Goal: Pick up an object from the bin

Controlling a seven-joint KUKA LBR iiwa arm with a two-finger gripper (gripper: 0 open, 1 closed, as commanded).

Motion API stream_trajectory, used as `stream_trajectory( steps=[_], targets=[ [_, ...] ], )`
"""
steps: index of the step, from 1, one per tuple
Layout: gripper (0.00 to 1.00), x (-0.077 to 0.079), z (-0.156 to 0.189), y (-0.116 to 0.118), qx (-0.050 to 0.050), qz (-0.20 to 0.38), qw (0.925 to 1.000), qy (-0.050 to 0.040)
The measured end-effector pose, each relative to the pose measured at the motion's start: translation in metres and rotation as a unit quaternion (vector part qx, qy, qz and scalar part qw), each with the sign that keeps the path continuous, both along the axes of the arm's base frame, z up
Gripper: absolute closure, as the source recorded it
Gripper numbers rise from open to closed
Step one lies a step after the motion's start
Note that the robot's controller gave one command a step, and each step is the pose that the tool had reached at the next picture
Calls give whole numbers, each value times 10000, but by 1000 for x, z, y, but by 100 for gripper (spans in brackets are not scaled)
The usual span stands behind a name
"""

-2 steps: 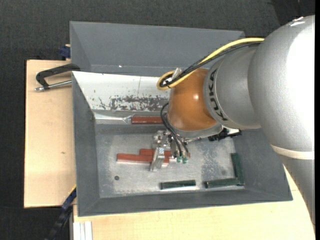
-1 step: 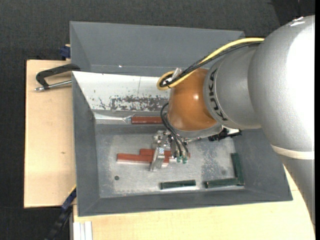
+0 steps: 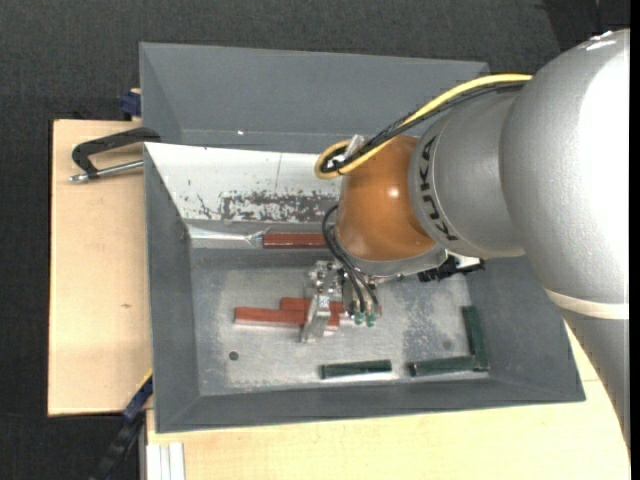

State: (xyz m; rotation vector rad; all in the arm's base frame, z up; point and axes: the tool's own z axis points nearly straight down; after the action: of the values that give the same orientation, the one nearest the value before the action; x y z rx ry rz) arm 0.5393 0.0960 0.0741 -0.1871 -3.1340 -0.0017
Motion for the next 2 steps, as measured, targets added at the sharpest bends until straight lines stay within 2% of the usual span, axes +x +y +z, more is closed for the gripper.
stream_trajectory(
  steps=[1,2],
  targets=[
    [100,-2,18,0,-5,1,10000,27],
    [100,-1,42,0,-1,0,10000,10]
  ],
)
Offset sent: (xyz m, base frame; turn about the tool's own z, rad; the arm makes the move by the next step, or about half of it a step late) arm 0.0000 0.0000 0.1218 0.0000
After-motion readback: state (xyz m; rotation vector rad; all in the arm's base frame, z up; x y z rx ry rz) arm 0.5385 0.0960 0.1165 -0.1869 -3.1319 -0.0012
